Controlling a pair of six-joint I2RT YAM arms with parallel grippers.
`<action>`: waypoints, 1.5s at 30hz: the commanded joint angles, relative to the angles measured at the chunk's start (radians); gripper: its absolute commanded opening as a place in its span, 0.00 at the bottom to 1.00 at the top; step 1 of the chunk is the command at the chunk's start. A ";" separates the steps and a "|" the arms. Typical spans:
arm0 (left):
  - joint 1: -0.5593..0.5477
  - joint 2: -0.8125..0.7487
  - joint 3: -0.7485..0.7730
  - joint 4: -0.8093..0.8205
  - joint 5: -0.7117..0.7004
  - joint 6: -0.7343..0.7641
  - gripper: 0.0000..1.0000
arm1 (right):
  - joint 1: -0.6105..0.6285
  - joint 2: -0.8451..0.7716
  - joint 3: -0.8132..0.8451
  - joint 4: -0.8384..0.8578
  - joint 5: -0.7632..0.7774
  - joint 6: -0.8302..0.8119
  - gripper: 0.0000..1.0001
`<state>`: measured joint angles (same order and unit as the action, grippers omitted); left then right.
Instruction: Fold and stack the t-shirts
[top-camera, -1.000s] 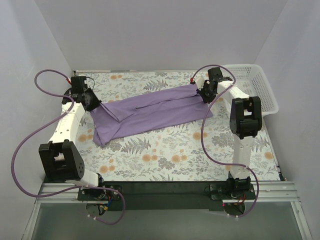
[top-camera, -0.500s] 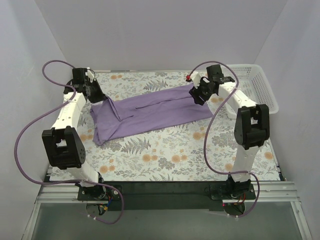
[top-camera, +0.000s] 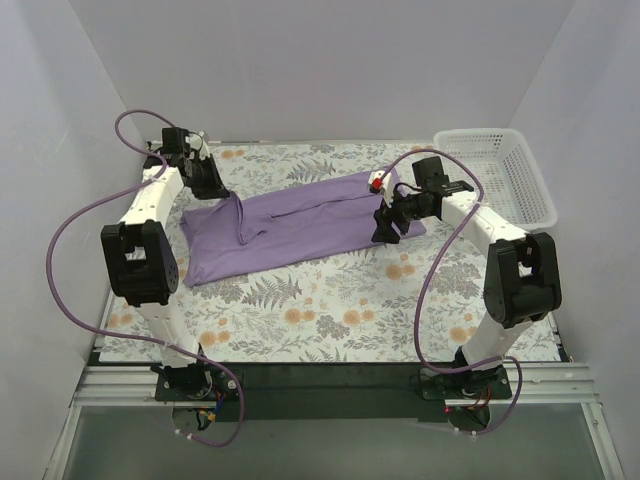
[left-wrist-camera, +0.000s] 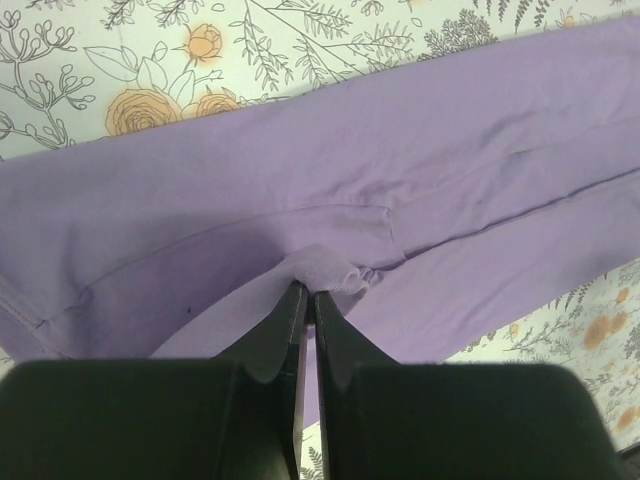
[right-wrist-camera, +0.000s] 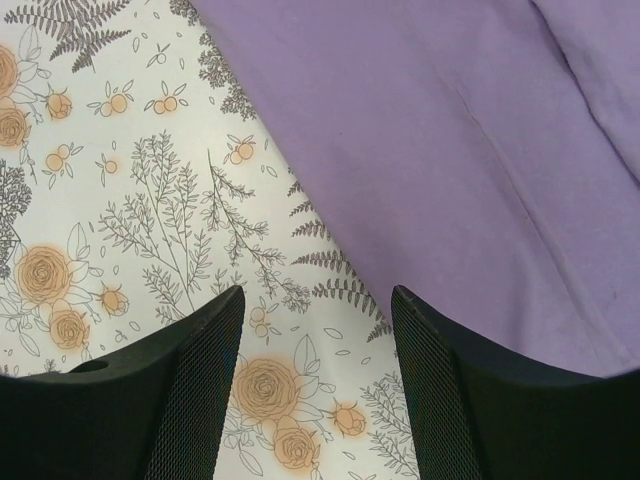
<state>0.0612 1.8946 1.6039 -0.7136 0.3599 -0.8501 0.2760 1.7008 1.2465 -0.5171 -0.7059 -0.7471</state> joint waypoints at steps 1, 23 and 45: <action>-0.011 -0.041 0.044 -0.014 -0.021 0.037 0.00 | -0.001 -0.015 0.002 0.043 -0.046 -0.012 0.67; -0.011 0.043 0.051 -0.020 -0.171 -0.029 0.00 | -0.001 -0.006 -0.016 0.049 -0.070 -0.014 0.66; 0.043 -0.938 -0.794 0.364 -0.394 -0.199 0.98 | 0.592 0.371 0.535 0.124 0.402 0.177 0.63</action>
<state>0.1081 1.0325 0.9306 -0.4046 -0.0738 -1.0626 0.7803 1.9934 1.5730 -0.4587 -0.4671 -0.7406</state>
